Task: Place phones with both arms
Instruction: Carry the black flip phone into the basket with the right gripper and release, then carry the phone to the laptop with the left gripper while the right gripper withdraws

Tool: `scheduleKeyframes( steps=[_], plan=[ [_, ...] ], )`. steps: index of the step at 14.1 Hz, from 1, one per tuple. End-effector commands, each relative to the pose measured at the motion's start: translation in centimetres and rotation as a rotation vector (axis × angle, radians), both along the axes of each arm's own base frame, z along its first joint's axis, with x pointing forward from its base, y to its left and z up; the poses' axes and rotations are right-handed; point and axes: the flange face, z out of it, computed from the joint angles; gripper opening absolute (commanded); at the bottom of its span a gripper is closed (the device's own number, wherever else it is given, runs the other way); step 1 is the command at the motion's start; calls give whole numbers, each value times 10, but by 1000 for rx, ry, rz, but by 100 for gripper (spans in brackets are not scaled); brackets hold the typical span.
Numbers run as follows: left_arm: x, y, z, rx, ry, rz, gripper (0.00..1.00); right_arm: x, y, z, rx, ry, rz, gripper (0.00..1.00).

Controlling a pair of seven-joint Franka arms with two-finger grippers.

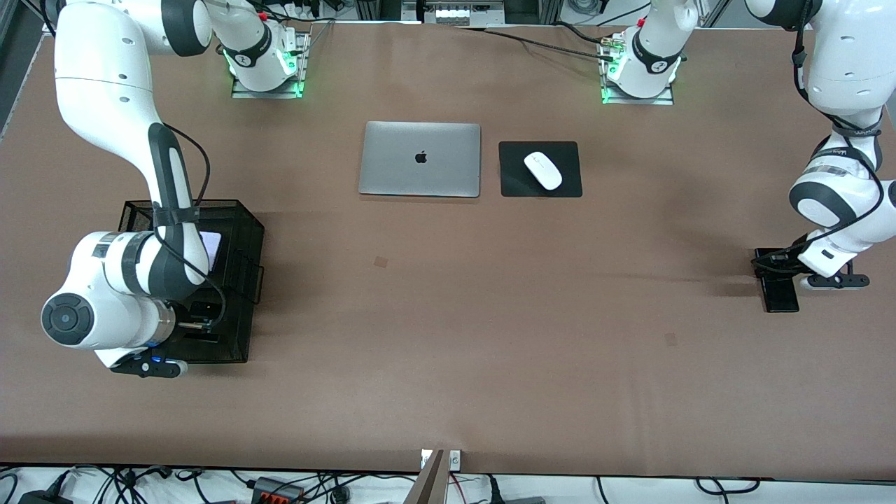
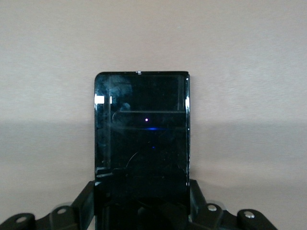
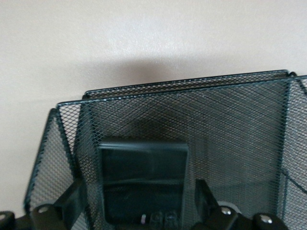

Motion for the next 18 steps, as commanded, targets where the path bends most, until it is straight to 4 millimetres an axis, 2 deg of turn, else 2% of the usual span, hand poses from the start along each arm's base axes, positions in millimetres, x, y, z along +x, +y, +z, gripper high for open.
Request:
scheduleKeyframes(
  steps=[1, 3, 4, 6, 7, 8, 9, 10, 13, 16, 17, 18],
  plan=[
    [12, -39, 14, -89, 43, -30, 50, -6, -1, 57, 41, -38, 8, 100],
    [19, -72, 29, -147, 83, -78, 51, -9, -4, 93, 43, -63, 19, 100],
    [23, -83, 43, -167, 107, -61, 51, -11, -5, 115, 45, -83, 17, 100],
    [34, -124, 72, -155, 194, 10, 51, -17, -9, 147, 47, -107, 15, 100],
    [42, -151, 85, -151, 220, 46, 51, -21, -10, 166, 54, -116, 3, 100],
    [49, -185, 94, -166, 250, 83, 51, -24, -9, 179, 58, -130, 0, 100],
    [52, -212, 96, -181, 279, 132, 52, -25, -10, 186, 57, -139, -2, 100],
    [55, -244, 97, -182, 297, 182, 53, -26, -12, 187, 54, -138, -3, 100],
    [66, -333, 122, -171, 296, 286, 53, -27, -14, 182, 53, -123, 5, 100],
    [70, -444, 151, -162, 293, 400, 51, -27, -11, 181, 54, -119, 15, 100],
    [77, -466, 158, -166, 285, 442, 50, -27, -6, 179, 55, -116, 20, 100],
    [80, -497, 163, -197, 296, 495, 49, -27, 1, 178, 59, -114, 24, 100]
  ],
)
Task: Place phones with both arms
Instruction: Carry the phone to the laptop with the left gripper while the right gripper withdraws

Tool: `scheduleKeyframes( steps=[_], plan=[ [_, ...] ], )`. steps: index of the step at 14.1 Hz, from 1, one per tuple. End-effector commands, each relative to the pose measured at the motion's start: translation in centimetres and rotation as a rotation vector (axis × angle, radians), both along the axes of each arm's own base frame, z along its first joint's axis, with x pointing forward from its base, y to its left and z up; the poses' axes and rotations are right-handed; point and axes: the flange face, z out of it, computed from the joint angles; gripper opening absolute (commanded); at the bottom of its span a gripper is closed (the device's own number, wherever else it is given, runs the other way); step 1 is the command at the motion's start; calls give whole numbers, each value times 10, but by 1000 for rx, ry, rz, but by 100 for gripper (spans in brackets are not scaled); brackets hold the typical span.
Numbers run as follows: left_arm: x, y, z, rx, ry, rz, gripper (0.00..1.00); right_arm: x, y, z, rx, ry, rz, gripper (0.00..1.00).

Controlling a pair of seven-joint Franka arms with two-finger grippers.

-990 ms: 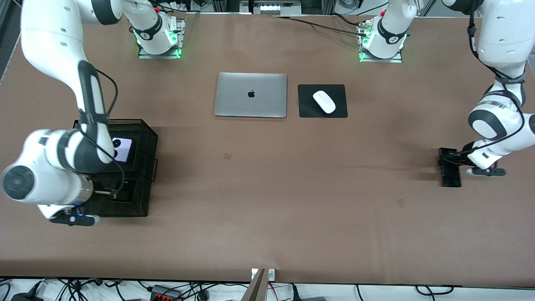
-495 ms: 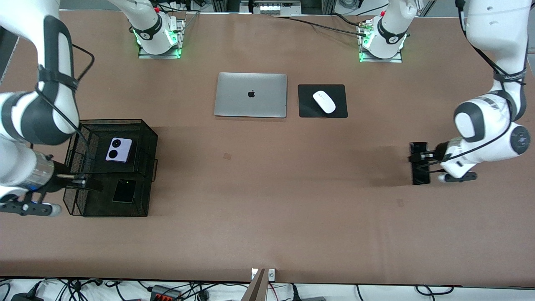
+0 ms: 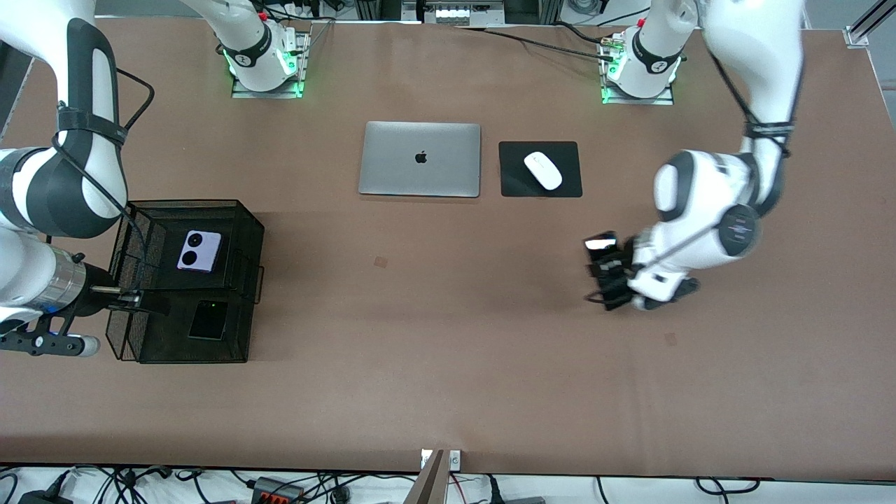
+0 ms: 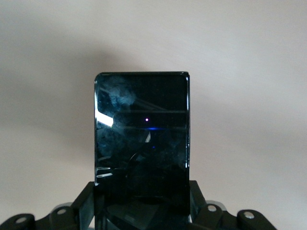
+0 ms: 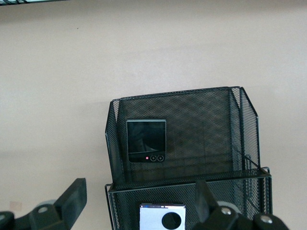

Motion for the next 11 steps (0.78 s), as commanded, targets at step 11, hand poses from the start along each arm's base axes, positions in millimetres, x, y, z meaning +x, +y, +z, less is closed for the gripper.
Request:
scheduleKeyframes(
  steps=[11],
  plan=[
    [33, -228, 5, -200, -155, 244, 49, -9, 53, -13, 11, 43, 71, 100]
  ],
)
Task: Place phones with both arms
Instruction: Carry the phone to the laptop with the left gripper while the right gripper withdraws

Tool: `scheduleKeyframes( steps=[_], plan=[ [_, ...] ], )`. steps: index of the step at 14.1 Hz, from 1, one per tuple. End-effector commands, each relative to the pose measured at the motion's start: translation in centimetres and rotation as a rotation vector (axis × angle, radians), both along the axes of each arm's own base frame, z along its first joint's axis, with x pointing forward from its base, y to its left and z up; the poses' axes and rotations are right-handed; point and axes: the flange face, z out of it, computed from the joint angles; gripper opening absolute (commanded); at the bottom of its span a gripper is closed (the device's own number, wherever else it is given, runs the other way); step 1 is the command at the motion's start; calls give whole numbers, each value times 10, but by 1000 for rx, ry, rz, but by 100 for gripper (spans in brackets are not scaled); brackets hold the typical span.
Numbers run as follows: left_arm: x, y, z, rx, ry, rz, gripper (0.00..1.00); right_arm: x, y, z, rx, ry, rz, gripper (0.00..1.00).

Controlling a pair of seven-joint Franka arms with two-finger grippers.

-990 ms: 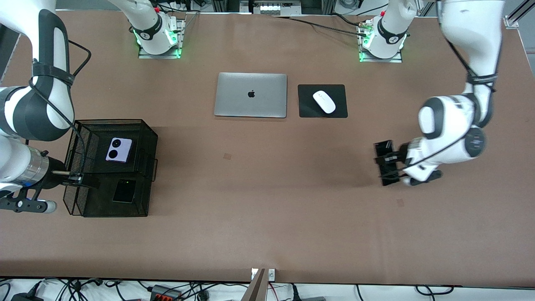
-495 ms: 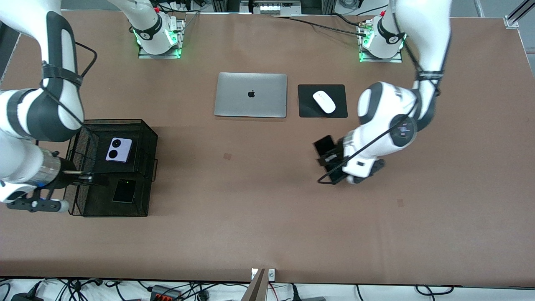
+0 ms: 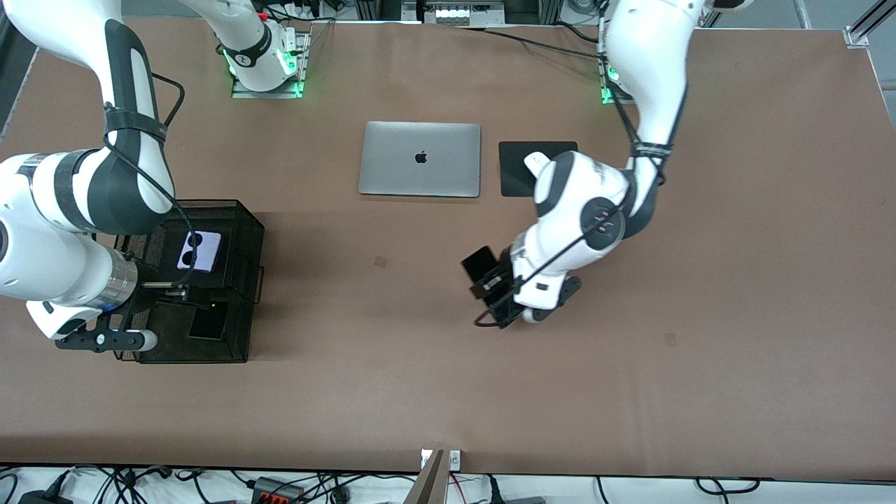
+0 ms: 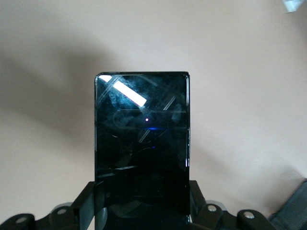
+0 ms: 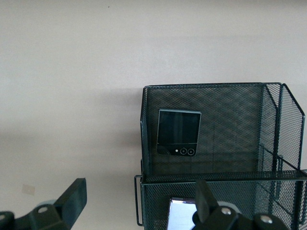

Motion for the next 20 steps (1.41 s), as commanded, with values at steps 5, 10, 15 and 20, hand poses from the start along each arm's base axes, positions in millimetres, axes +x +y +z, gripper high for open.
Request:
scheduleKeyframes(
  steps=[5, 10, 15, 20],
  plan=[
    [-12, -106, -24, 95, -214, -262, 50, -5, 11, 7, 8, 6, 11, 100],
    [-33, -151, -31, 102, -342, -343, 50, -7, 13, 6, 11, 15, 2, 100],
    [-50, -165, -65, 213, -398, -552, 49, -10, 31, 8, 10, 22, -100, 100],
    [-68, -179, -90, 239, -386, -578, 51, -10, 32, 5, 4, 27, -82, 100]
  ],
)
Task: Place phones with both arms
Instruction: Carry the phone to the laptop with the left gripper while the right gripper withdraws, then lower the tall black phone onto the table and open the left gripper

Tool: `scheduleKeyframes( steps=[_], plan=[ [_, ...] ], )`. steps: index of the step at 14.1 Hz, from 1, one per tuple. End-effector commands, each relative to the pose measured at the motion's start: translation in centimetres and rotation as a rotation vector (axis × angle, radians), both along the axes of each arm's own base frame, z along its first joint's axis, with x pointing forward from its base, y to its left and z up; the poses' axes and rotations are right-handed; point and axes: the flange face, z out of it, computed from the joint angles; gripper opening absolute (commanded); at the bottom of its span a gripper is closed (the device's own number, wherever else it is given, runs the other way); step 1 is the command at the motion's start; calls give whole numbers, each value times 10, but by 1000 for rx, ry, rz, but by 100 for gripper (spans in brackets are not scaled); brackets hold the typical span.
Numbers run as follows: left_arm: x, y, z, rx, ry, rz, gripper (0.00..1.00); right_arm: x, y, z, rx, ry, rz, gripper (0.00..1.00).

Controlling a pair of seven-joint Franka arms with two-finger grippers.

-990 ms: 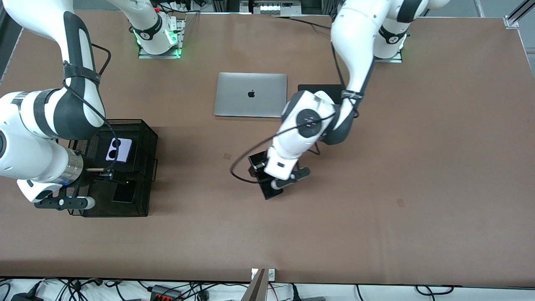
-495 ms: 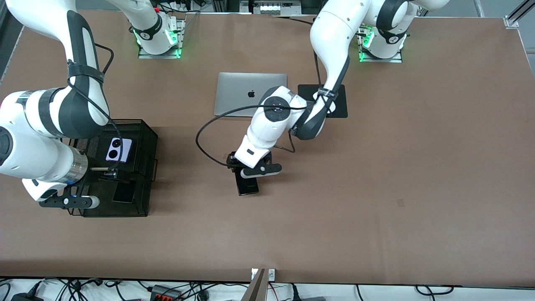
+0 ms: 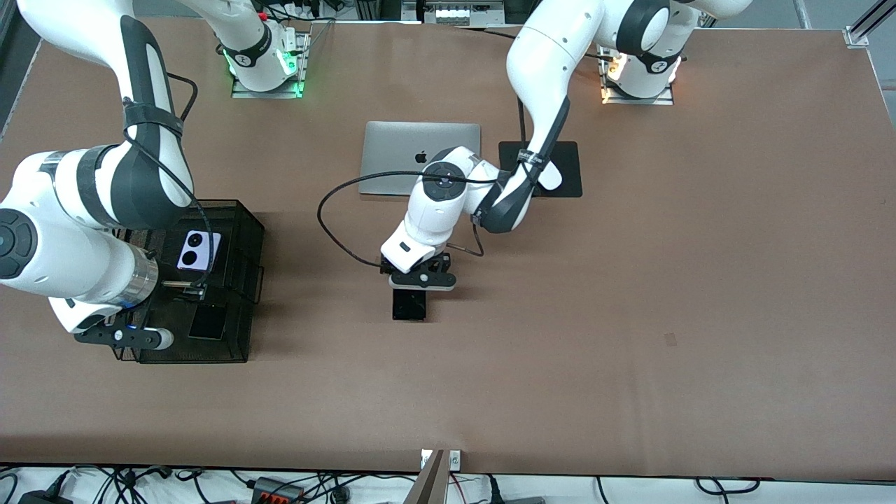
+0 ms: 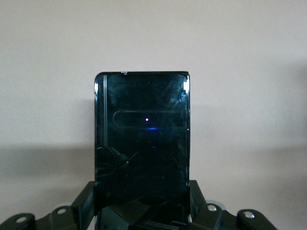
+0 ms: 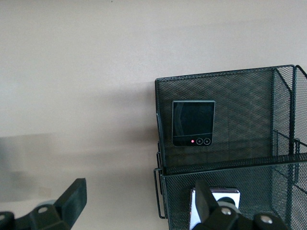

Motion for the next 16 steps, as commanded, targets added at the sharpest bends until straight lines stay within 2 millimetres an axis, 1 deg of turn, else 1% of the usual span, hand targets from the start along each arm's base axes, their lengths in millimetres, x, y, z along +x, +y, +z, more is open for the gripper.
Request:
scheduleKeyframes(
  steps=[1, 3, 6, 7, 10, 11, 12, 14, 16],
  plan=[
    [0, -7, -2, 24, -44, -26, 51, -5, 9, 5, 9, 8, -1, 100],
    [-1, -6, -11, 36, -44, -27, 52, -5, 9, 4, 8, 8, -1, 100],
    [-2, -6, -15, 65, -65, -48, 52, -4, 6, 3, 8, 6, -4, 100],
    [-2, -7, -15, 85, -81, -58, 56, -4, 8, 3, 8, 6, -2, 100],
    [-3, -6, -24, 99, -77, -50, 86, -4, 10, -5, 7, 18, 3, 100],
    [-6, -9, -24, 105, -81, -47, 91, -4, 11, -6, 8, 20, 4, 100],
    [-9, -11, -24, 113, -88, -47, 100, -5, 13, -7, 8, 24, 6, 100],
    [-9, -12, -24, 116, -90, -46, 100, -6, 14, -9, 7, 29, 8, 100],
    [-4, -7, -14, 108, -93, -38, 100, -6, 17, -13, 6, 35, 12, 100]
  ],
)
